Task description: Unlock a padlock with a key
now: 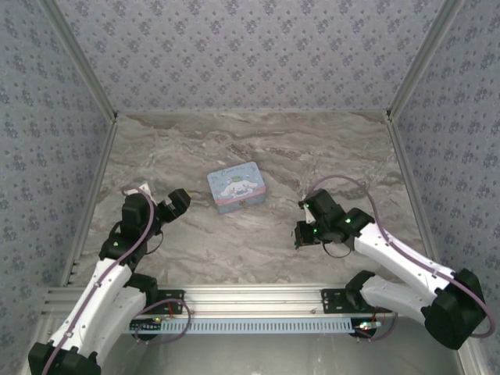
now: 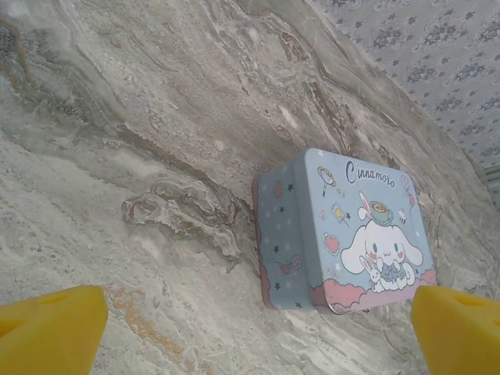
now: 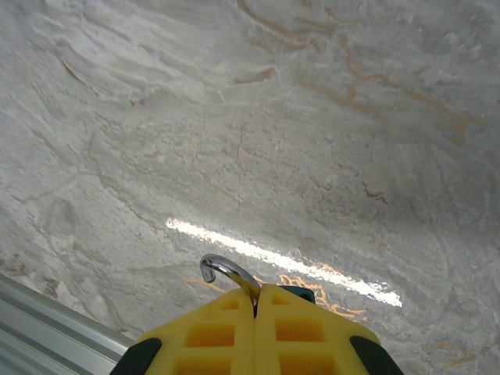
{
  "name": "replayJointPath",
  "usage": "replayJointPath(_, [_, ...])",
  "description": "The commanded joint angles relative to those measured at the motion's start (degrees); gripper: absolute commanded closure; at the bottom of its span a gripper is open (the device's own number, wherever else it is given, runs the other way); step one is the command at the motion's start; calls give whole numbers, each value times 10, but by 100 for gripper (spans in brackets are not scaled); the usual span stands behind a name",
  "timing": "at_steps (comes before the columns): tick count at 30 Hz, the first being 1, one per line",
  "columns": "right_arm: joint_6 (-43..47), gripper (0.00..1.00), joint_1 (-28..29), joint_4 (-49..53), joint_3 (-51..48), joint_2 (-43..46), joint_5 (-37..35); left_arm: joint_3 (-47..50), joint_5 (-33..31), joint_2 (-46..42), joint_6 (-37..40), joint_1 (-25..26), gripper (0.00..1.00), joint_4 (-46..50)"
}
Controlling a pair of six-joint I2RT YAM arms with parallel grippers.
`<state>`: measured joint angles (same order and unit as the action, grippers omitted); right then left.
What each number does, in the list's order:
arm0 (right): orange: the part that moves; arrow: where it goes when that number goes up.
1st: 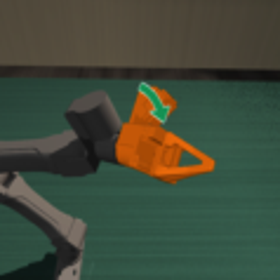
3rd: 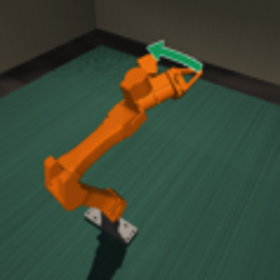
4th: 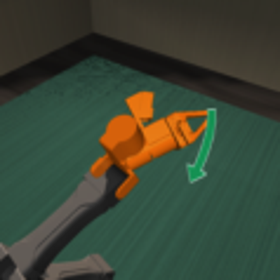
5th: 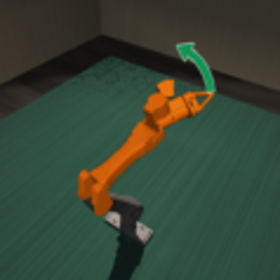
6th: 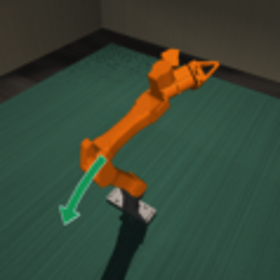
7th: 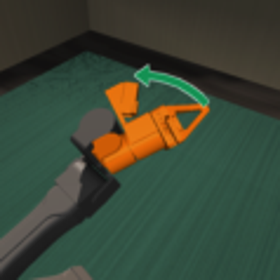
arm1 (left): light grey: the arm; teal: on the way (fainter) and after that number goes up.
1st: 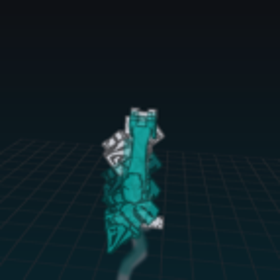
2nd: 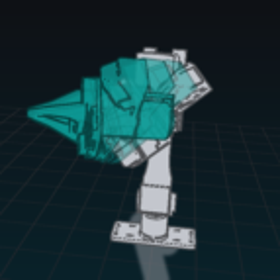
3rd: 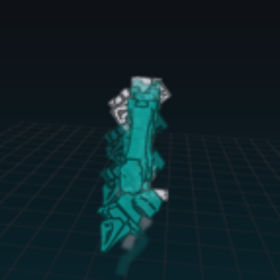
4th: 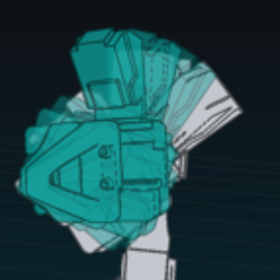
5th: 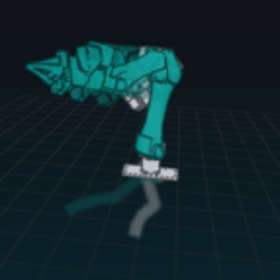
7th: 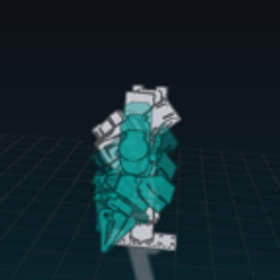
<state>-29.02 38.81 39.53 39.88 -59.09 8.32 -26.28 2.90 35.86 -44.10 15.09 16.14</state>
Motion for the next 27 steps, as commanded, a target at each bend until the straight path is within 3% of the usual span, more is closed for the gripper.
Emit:
replayJointPath(1, [10, 99, 13, 24, 28, -24, -9, -1, -8, -12, 14, -3, 1, 12])
replayJointPath(13, [31, 100, 31, 34, 78, -137, 0, 32, -2, -22, 1, -3, 1, -14])
replayJointPath(27, [50, 100, 10, -16, 100, -238, 30, 30, 10, -22, 31, -3, 1, -10])
